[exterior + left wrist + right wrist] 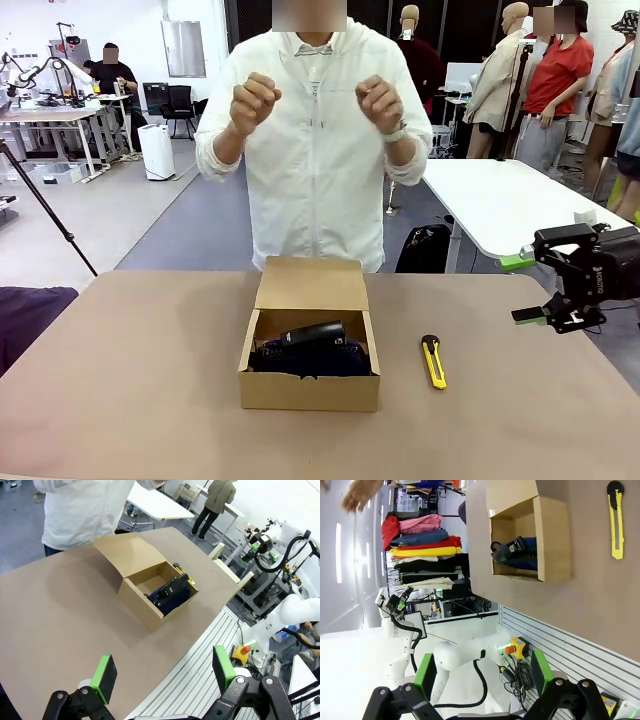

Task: Pack the items into the box.
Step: Close the Mailer Box.

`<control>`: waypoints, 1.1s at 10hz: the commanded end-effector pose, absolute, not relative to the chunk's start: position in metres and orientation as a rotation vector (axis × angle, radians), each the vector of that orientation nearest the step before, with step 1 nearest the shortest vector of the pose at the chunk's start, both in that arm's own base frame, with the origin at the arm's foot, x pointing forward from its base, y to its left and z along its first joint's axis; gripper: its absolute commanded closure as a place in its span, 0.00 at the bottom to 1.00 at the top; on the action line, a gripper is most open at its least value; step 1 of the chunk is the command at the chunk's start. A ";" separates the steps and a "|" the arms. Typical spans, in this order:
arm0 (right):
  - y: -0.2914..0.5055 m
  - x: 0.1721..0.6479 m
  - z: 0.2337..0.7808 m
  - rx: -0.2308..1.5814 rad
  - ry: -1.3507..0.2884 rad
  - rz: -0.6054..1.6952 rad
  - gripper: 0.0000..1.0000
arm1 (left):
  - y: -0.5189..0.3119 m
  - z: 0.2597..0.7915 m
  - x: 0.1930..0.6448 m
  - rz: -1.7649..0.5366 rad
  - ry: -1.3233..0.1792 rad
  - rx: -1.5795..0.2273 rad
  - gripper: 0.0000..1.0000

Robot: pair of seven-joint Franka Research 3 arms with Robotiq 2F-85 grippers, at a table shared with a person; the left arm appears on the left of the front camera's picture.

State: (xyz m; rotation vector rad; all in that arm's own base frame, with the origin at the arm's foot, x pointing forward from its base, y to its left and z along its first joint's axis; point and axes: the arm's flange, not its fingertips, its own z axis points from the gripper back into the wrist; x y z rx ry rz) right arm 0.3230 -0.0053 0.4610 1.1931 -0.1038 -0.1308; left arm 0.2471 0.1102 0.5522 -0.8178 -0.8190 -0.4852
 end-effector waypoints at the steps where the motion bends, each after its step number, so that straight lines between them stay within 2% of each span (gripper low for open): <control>1: -0.008 0.323 0.465 1.192 -0.112 -0.115 0.00 | 0.110 0.550 0.246 -0.495 -0.829 -0.821 0.00; 9: -0.005 0.323 0.461 1.193 -0.104 -0.131 0.00 | 0.110 0.552 0.247 -0.485 -0.819 -0.818 0.00; 11: 0.019 0.357 0.436 1.130 -0.201 -0.127 0.00 | 0.085 0.510 0.306 -0.481 -0.728 -0.856 0.00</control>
